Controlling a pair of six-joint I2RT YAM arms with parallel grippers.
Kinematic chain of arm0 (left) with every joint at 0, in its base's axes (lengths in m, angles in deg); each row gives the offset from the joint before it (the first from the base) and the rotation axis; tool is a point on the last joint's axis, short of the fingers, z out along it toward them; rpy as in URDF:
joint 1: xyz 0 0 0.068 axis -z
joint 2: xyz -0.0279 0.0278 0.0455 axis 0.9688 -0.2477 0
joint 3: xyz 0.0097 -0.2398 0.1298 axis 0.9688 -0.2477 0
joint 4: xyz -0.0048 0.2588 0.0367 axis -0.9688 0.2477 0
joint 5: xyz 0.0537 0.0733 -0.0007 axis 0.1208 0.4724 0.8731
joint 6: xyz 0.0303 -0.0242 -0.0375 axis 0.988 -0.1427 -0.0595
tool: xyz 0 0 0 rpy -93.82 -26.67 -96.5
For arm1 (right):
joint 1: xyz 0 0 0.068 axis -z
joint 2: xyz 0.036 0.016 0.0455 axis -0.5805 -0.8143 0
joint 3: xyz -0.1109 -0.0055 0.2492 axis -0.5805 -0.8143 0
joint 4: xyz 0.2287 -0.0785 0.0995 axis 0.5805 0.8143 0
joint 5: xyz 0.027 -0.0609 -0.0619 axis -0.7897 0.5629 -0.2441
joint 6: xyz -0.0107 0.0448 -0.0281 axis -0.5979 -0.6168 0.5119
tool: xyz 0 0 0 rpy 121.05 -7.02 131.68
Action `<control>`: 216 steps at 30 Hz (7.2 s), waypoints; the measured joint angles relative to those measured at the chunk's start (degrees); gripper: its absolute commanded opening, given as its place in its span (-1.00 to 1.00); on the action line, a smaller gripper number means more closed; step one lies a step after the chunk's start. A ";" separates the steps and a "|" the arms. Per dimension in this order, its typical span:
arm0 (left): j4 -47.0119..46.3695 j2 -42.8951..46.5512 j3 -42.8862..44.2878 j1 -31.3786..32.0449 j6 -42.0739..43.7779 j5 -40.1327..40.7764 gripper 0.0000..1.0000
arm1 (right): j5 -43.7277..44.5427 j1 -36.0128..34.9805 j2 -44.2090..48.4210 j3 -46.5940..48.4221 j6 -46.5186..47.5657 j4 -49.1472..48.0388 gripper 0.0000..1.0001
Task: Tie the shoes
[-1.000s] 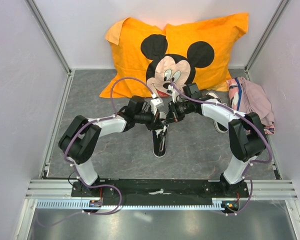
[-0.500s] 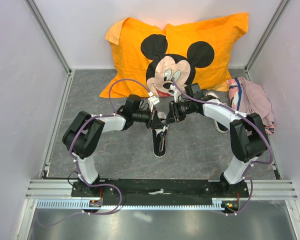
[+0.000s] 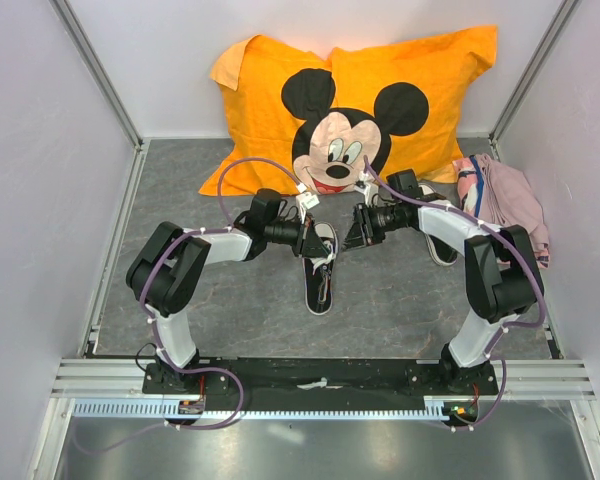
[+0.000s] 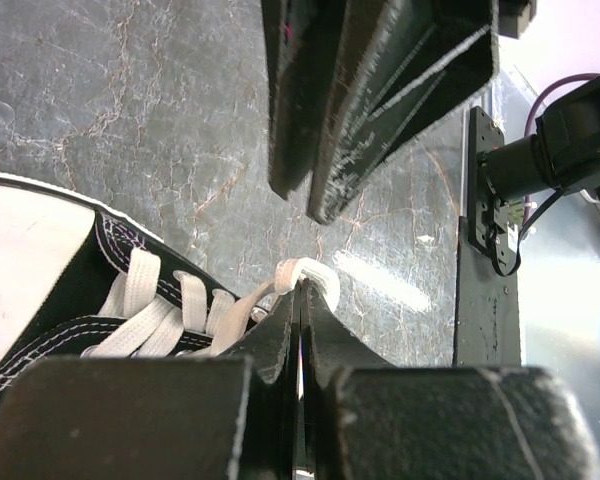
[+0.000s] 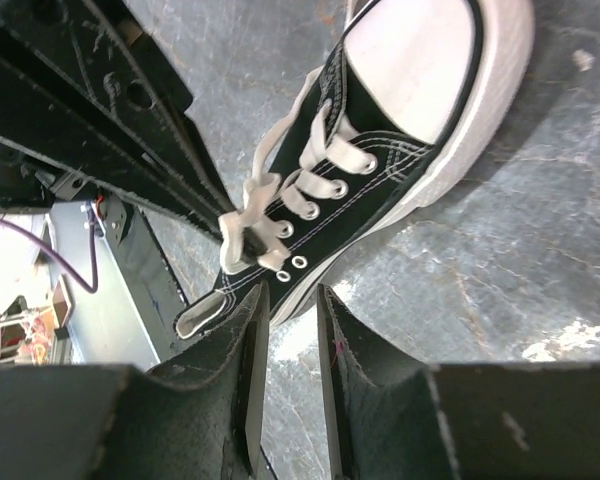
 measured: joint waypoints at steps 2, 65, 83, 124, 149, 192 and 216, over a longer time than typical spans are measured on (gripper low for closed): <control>0.00 -0.15 0.00 0.00 -0.04 -0.02 -0.97 | -0.68 -0.20 -0.07 -0.17 0.28 0.11 -0.34; -0.98 -2.71 1.27 -3.23 -3.17 -2.82 -0.42 | -1.68 -3.56 -1.38 0.63 2.67 -3.17 -1.00; 27.89 10.14 1.73 -15.91 25.88 0.83 0.03 | 4.46 -2.10 3.96 -0.94 4.94 -1.03 -1.00; 53.46 15.80 4.66 -24.02 66.82 24.04 -0.97 | 19.34 -0.13 9.68 -2.78 10.34 5.31 -1.00; 65.07 35.58 -0.66 -24.33 72.11 4.42 -0.97 | 27.47 2.73 14.58 -7.63 10.58 2.21 -1.00; 29.99 20.26 9.35 -2.03 35.95 9.33 0.13 | 12.37 -5.90 9.70 1.14 5.79 -9.60 -1.00; 25.83 13.88 7.30 -1.99 32.72 7.21 -0.97 | 8.81 -11.54 11.37 3.54 7.69 -7.72 -0.53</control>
